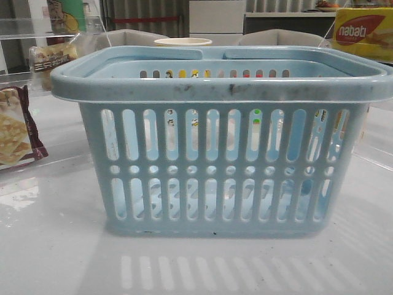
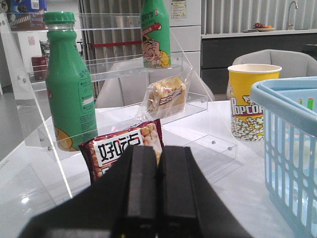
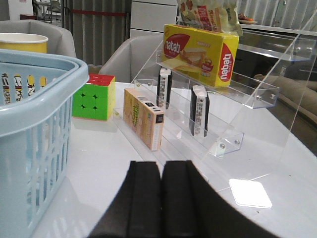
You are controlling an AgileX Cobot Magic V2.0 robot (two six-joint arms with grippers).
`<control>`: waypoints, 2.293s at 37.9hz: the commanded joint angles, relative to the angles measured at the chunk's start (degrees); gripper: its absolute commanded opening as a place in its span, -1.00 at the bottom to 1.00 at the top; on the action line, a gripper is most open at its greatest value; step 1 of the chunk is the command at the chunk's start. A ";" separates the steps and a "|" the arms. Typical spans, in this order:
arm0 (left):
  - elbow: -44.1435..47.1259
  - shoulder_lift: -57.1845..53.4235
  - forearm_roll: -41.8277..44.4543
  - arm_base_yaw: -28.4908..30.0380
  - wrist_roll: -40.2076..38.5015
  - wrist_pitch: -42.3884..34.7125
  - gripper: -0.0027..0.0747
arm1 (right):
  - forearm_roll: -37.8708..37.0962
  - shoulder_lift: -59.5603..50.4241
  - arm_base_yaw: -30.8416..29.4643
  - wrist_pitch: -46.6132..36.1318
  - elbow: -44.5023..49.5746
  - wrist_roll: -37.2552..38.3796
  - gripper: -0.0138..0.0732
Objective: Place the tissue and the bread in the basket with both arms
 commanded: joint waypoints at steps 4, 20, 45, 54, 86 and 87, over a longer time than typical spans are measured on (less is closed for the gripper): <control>-0.03 -1.03 -0.53 -0.01 0.00 -4.94 -0.70 | 0.06 -0.94 -0.27 -5.86 0.06 -0.16 -0.62; -6.83 -0.92 -0.53 -0.01 0.00 -7.05 -0.70 | 1.22 -0.94 -0.22 -3.11 -7.46 -0.11 -0.62; -45.13 23.69 -0.63 -0.01 0.00 29.67 -0.70 | 1.17 23.72 -0.22 26.35 -42.29 -0.11 -0.62; -43.78 29.96 -0.63 -0.01 0.00 34.71 -0.70 | 1.17 32.39 -0.22 34.19 -41.14 -0.11 -0.62; -40.41 43.87 -3.11 -5.77 1.40 28.33 0.42 | 1.49 57.64 -3.42 30.30 -42.91 1.84 0.45; -40.41 43.87 -3.11 -6.84 1.96 28.33 0.42 | 1.49 58.46 -4.11 30.30 -43.85 1.84 0.45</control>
